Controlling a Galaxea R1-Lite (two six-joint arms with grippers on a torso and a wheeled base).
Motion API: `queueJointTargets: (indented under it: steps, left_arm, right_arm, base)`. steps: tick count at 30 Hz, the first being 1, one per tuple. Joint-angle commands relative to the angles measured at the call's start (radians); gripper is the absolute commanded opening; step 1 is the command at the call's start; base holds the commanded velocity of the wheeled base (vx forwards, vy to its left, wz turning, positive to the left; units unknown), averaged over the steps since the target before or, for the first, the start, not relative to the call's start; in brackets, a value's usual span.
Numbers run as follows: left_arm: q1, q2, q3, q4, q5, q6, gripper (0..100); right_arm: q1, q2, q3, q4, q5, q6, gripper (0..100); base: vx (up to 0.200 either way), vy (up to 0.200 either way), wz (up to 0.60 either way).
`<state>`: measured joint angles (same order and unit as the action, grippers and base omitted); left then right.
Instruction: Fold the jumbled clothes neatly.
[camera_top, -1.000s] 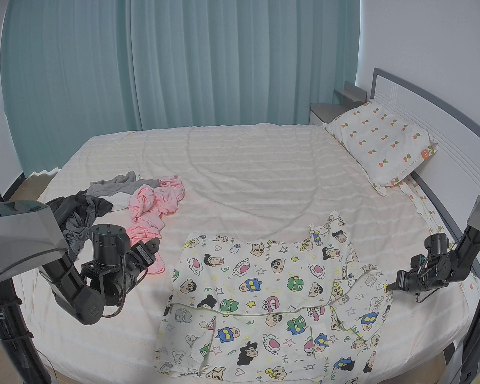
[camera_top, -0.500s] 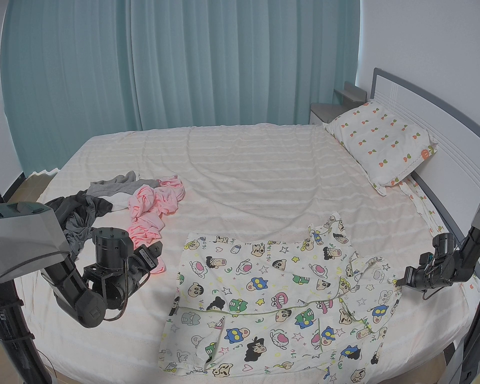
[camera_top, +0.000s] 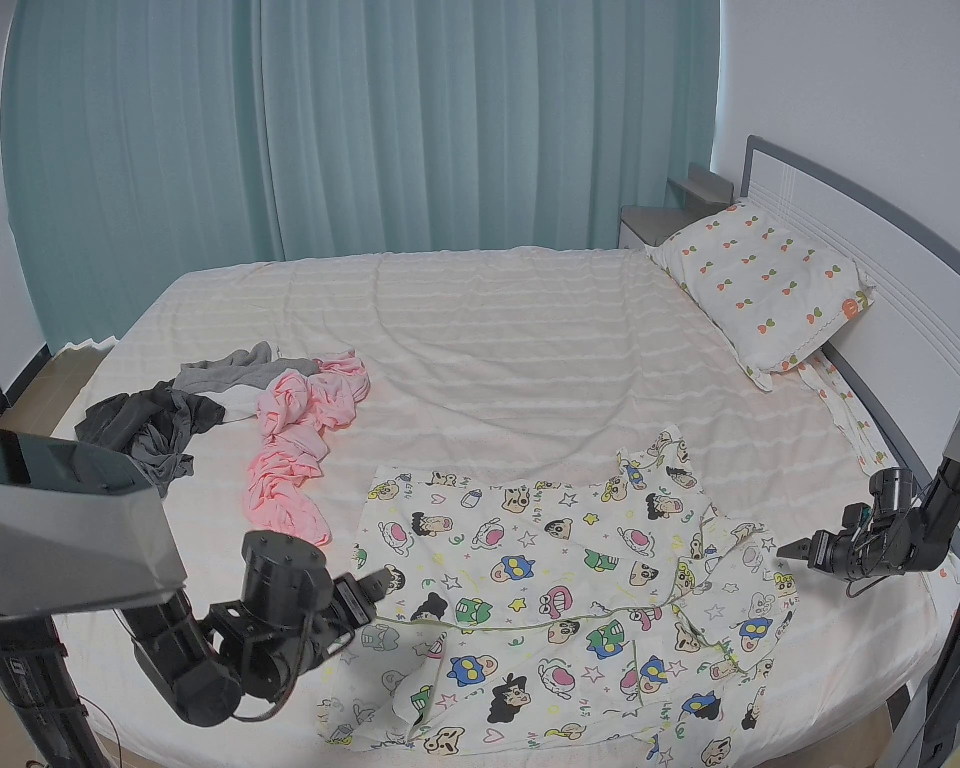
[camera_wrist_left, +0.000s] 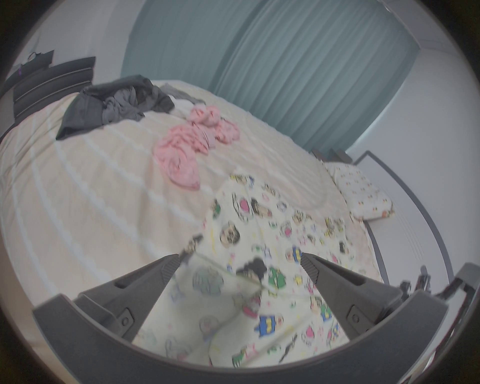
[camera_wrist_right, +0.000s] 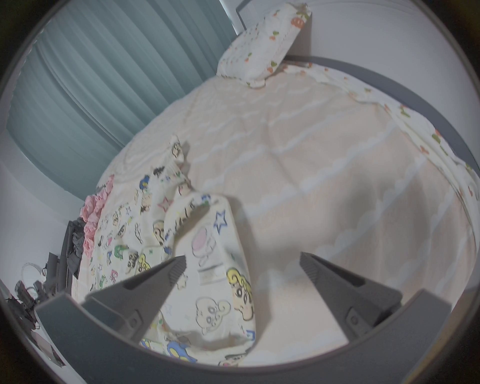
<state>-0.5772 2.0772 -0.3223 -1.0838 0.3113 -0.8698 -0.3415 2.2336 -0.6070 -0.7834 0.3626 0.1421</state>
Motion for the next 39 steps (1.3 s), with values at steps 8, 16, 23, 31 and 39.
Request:
queueJointTargets:
  steps: [8, 16, 23, 31, 39]
  left_arm:
    - [-0.177, 0.075, 0.123, 0.007, -0.001, -0.067, 100]
    - [-0.239, 0.070, 0.128, 0.009, -0.101, -0.173, 100]
    - [-0.257, 0.107, 0.082, 0.007, -0.103, -0.181, 100]
    - [-0.286, 0.142, 0.069, 0.007, -0.098, -0.202, 100]
    - [-0.311, 0.170, 0.040, 0.015, -0.077, -0.195, 100]
  right_arm:
    - [0.059, -0.003, 0.216, -0.359, 0.012, 0.123, 100]
    - [0.058, -0.003, 0.224, -0.362, 0.044, 0.132, 100]
    - [0.059, -0.003, 0.224, -0.362, 0.055, 0.142, 100]
    - [0.058, 0.000, 0.222, -0.364, 0.056, 0.142, 100]
    - [0.064, 0.000, 0.224, -0.364, 0.070, 0.142, 100]
  base:
    - [0.000, 0.000, 0.00]
    - [0.000, 0.000, 0.00]
    - [0.000, 0.000, 0.00]
    - [0.000, 0.000, 0.00]
    - [0.000, 0.000, 0.00]
